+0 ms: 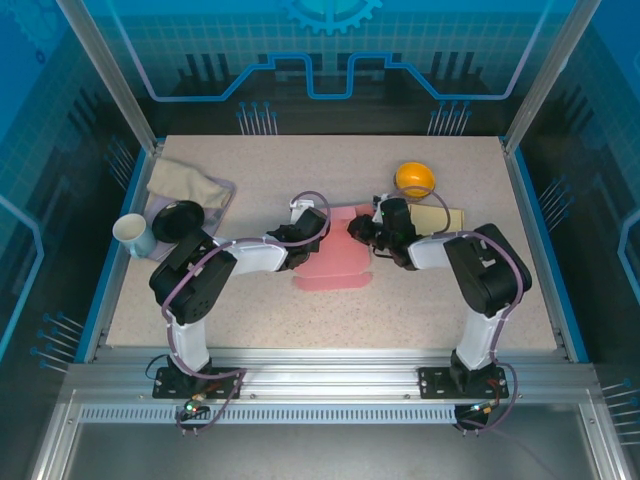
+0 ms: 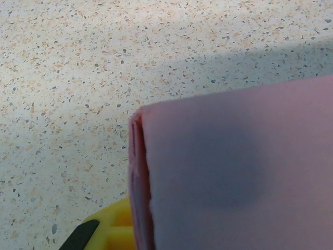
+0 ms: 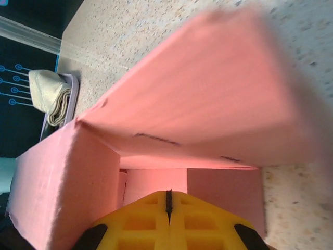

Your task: Fold the paper box

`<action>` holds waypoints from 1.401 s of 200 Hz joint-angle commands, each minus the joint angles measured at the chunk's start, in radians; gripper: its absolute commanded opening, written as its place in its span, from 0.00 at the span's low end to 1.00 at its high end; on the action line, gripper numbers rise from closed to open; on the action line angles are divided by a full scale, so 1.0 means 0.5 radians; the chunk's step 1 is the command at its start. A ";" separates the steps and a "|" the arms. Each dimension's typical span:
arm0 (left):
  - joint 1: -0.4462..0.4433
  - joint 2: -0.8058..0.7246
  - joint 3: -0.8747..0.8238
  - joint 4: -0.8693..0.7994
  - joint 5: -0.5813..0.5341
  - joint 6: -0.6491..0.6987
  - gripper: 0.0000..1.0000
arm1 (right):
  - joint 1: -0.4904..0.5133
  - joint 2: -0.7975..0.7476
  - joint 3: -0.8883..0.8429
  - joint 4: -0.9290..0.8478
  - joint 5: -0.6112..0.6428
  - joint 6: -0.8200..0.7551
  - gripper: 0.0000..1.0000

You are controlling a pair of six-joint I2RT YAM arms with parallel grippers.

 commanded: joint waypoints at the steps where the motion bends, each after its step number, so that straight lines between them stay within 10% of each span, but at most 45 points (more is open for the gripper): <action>1: -0.015 0.062 0.007 -0.169 0.113 -0.029 0.00 | 0.046 0.100 0.083 -0.148 0.038 0.023 0.00; 98: -0.014 0.062 0.006 -0.188 0.091 -0.032 0.00 | 0.077 -0.083 0.173 -0.708 0.179 -0.161 0.00; 159: -0.002 0.050 0.022 -0.186 0.076 0.012 0.00 | -0.059 -0.757 0.375 -1.634 0.309 -1.026 0.11; 188: 0.005 0.022 0.015 -0.149 0.078 0.086 0.00 | -0.191 -1.175 0.306 -1.526 0.659 -1.679 0.30; 213: 0.005 -0.011 -0.023 -0.055 0.085 0.211 0.00 | -0.385 -1.283 0.222 -1.210 0.165 -2.533 0.51; 250: 0.014 -0.025 -0.054 0.075 0.112 0.345 0.00 | -0.642 -0.904 0.406 -1.589 -0.628 -3.704 0.48; 280: 0.018 -0.009 -0.064 0.124 0.155 0.363 0.00 | -0.733 -0.442 0.729 -2.000 -0.654 -4.021 0.46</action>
